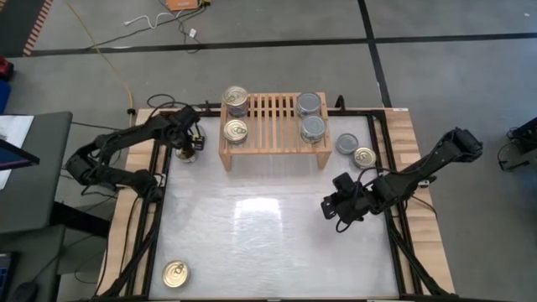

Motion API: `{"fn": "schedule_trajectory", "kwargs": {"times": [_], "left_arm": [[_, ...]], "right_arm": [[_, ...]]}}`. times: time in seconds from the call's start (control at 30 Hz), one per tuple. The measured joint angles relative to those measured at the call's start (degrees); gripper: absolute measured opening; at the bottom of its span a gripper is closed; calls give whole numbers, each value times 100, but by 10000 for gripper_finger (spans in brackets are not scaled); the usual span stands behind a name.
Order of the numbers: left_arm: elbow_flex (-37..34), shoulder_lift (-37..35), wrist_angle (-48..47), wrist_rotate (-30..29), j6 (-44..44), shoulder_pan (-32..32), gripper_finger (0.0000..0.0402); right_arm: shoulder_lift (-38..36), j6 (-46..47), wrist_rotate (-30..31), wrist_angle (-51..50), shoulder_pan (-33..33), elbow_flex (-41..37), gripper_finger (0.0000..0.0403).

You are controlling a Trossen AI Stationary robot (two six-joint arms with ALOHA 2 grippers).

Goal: Stack canned seafood by type on shelf
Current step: Stack the blue-pink tuna can on top of the other blue tuna-pink can on the shelf

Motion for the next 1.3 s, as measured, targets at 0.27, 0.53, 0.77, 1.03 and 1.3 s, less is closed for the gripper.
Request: {"fn": "schedule_trajectory", "kwargs": {"times": [0.27, 0.53, 0.77, 1.03, 1.3], "left_arm": [[-399, 80, -113, -49, -650, -797, 3], [-842, -706, -697, 259, -2151, -2181, 1], [-859, -1442, -1017, 454, -3522, -3550, 0], [-859, -1438, -667, 549, -5222, -5476, 0], [-851, -588, 1299, 230, -6222, -6872, 0]], "right_arm": [[0, -21, 2, 14, 0, 0, 23], [-2, -218, 0, 40, 0, 0, 28], [-2, -374, 0, 38, 1, 0, 28], [-2, -665, -2, 63, 0, 0, 28], [-4, -1228, -4, 307, 2, 0, 28]]}}
